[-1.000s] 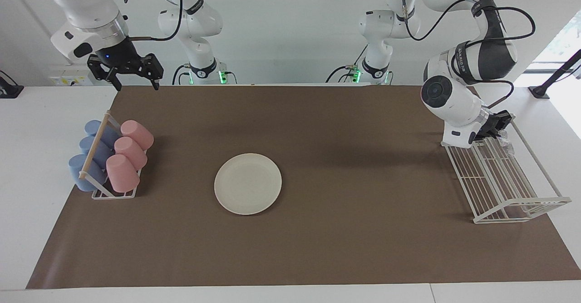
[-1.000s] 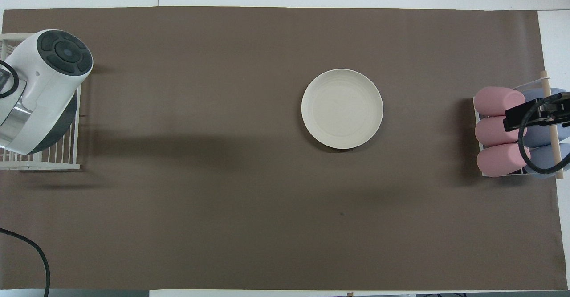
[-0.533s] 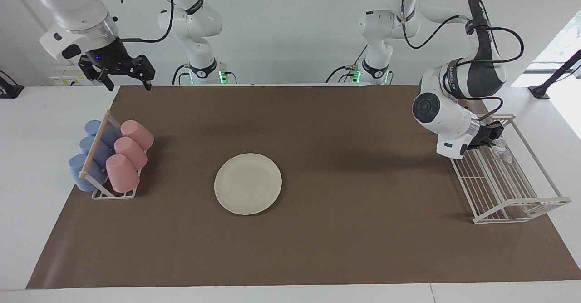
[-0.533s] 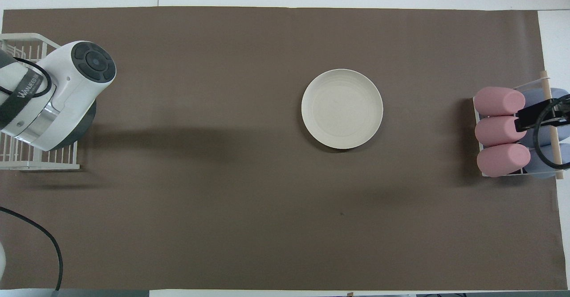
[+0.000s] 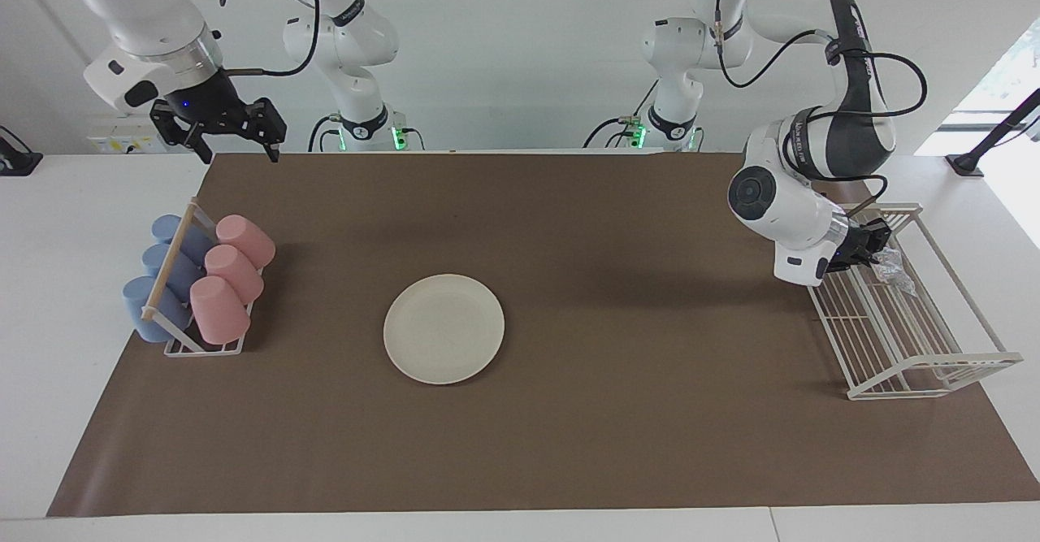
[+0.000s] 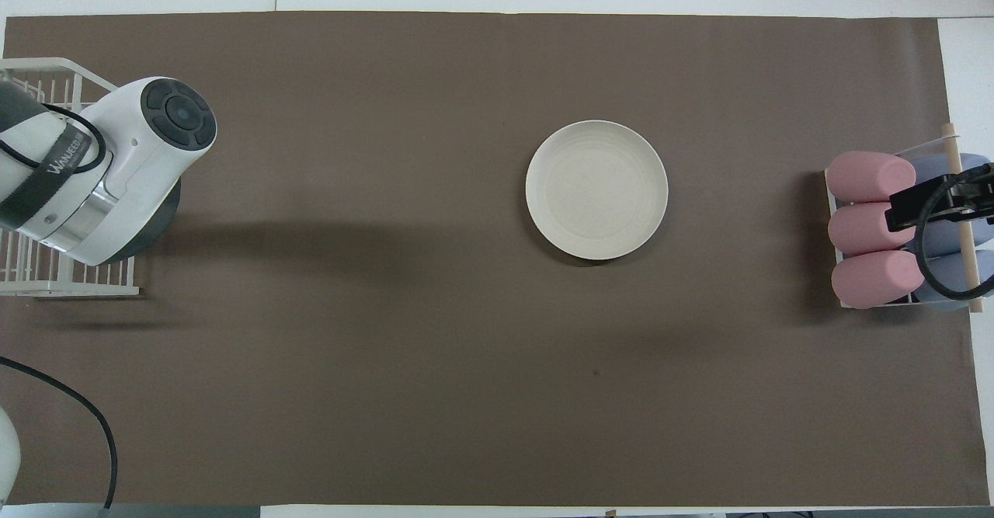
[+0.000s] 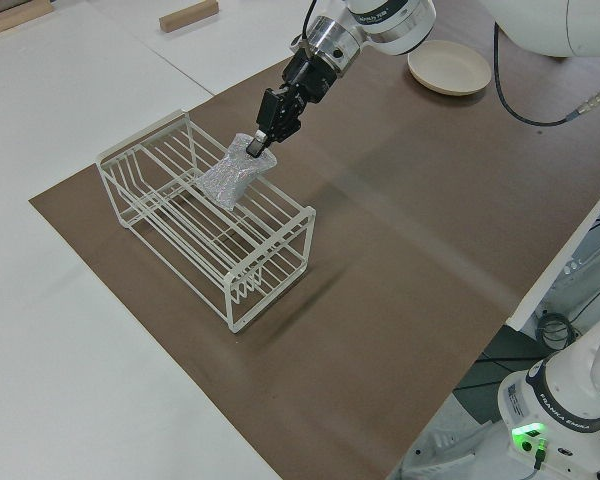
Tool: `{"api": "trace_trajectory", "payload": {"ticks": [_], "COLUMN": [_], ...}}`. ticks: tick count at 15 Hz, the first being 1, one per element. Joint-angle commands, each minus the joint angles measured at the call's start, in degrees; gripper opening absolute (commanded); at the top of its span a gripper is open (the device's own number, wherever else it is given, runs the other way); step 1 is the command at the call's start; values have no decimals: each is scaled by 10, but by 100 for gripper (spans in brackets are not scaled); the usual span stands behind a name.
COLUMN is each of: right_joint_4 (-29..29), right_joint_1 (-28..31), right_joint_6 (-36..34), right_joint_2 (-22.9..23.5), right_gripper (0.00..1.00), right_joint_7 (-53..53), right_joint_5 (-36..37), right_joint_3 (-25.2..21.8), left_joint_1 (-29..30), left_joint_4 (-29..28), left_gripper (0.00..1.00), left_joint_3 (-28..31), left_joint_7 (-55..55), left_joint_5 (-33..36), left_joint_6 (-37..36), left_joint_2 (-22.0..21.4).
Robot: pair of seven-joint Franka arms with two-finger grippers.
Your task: Wipe plate with sponge
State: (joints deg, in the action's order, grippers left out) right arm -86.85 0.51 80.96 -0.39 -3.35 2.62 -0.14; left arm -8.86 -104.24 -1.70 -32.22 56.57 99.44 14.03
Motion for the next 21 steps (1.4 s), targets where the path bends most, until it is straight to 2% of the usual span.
{"api": "trace_trajectory", "payload": {"ticks": [1, 2, 3, 4, 5, 13, 21], "right_joint_4": [-14, -14, -14, -14, -14, -14, -14], "right_joint_1": [4, 4, 4, 5, 4, 4, 4], "right_joint_6": [3, 3, 3, 3, 4, 7, 7], "right_joint_2": [-13, -13, -13, -13, -13, -13, -12], "right_gripper": [100, 100, 100, 100, 100, 100, 100], "right_joint_7": [-15, -14, -14, -13, -13, -12, -10], "right_joint_5": [-9, -9, -9, -9, -9, -9, -8], "right_joint_3": [1, 1, 1, 1, 1, 1, 1], "left_joint_1": [-11, -10, -10, -10, -9, -5, 2], "left_joint_4": [-14, -15, -15, -15, -15, -12, 66], "left_gripper": [0, 0, 22, 57, 100, 100, 100], "left_joint_3": [5, 5, 5, 5, 5, 5, 13], "left_joint_7": [-11, -10, -10, -10, -11, -12, -8], "left_joint_5": [-1, -2, -2, -4, -4, -16, -199], "left_joint_6": [5, 5, 6, 8, 8, 10, -2], "left_joint_2": [-11, -11, -11, -11, -11, -11, -23]}}
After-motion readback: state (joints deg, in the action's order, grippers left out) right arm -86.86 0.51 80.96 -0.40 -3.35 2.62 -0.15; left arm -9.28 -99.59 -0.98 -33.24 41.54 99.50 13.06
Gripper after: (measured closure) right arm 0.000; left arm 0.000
